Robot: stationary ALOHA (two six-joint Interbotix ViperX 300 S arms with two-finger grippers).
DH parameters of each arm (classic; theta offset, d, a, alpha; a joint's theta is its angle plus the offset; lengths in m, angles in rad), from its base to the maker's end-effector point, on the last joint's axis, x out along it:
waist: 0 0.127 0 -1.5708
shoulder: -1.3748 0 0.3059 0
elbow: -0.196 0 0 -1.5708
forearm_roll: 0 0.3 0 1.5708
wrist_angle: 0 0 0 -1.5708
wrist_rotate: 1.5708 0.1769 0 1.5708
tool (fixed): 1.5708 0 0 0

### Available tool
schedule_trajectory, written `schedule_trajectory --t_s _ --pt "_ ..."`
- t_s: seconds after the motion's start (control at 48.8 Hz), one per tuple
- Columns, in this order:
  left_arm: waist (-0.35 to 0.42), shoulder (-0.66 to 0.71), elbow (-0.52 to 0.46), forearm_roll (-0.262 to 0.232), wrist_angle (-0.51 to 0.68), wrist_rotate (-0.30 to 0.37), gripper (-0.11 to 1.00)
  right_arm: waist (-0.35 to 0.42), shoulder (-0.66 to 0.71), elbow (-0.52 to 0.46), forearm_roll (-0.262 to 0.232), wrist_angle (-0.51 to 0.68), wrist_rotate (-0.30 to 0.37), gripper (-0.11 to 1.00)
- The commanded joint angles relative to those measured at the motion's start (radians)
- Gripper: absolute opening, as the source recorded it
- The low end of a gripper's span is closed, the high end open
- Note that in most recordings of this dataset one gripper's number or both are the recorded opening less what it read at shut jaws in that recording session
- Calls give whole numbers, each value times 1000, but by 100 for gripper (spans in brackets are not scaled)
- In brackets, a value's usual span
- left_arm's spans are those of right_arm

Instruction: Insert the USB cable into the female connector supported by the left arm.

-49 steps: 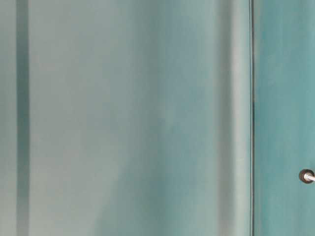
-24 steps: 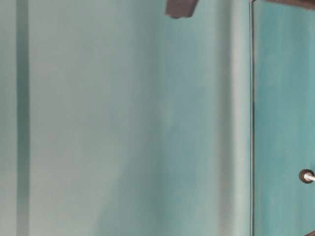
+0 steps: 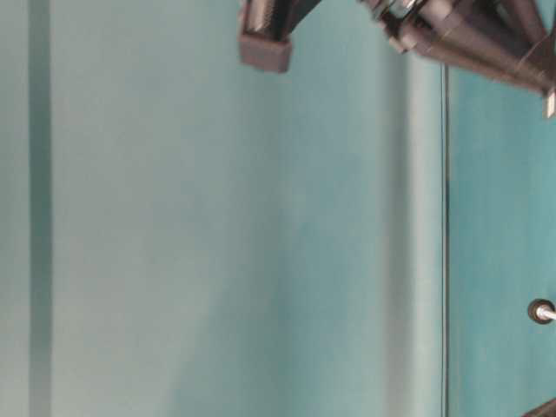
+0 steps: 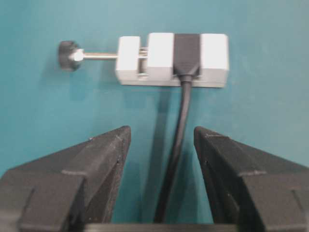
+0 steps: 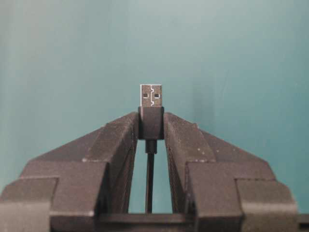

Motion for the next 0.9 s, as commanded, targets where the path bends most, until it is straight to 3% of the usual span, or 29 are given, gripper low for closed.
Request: schedule_trajectory --t_s 0.0,0.246,0.533,0.882 --pt "2 -9 -17 0 -8 -3 64 -2 0 -49 -3 23 0 22" --pt "-5 -8 -37 2 5 -3 64 2 29 -143 -26 156 -3 22" --pt "-12 -8 -46 5 18 -3 63 15 84 -225 -28 181 -2 22" --pt "-26 -5 -61 5 23 -3 62 43 141 -333 -28 295 2 22"
